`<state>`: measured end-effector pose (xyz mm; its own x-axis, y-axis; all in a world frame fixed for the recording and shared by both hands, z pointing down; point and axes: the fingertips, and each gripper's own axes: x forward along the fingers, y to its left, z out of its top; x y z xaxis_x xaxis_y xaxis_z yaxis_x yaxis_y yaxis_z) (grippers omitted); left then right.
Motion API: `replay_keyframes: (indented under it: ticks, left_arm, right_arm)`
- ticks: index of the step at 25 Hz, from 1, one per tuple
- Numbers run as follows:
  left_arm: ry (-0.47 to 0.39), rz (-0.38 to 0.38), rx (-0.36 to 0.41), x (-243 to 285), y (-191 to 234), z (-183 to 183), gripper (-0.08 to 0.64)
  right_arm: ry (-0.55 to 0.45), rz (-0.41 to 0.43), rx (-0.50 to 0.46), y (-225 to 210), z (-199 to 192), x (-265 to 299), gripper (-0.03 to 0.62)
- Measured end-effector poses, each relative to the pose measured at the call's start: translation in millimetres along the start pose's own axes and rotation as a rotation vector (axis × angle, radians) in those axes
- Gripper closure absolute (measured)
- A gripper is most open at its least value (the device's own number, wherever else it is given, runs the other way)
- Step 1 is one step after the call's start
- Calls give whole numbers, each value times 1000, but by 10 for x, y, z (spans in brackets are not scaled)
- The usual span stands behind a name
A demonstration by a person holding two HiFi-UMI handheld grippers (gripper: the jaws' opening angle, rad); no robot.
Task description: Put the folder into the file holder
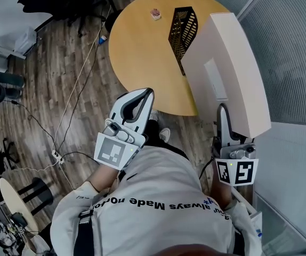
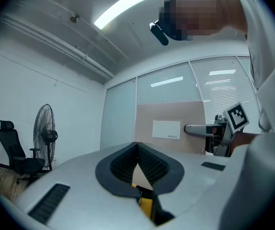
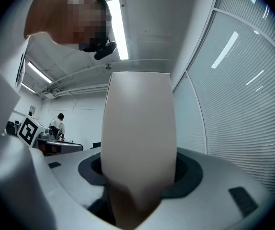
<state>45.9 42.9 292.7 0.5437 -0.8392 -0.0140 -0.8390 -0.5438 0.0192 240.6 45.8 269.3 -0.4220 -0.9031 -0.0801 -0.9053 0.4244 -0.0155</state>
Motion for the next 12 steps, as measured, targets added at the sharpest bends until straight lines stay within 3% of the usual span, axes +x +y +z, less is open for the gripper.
replay_keyframes:
  ticks: [12]
  left_arm:
    - [-34,-27,3,365,235,91,535]
  right_arm:
    - [-14,-20,-24,-143,53,368,310]
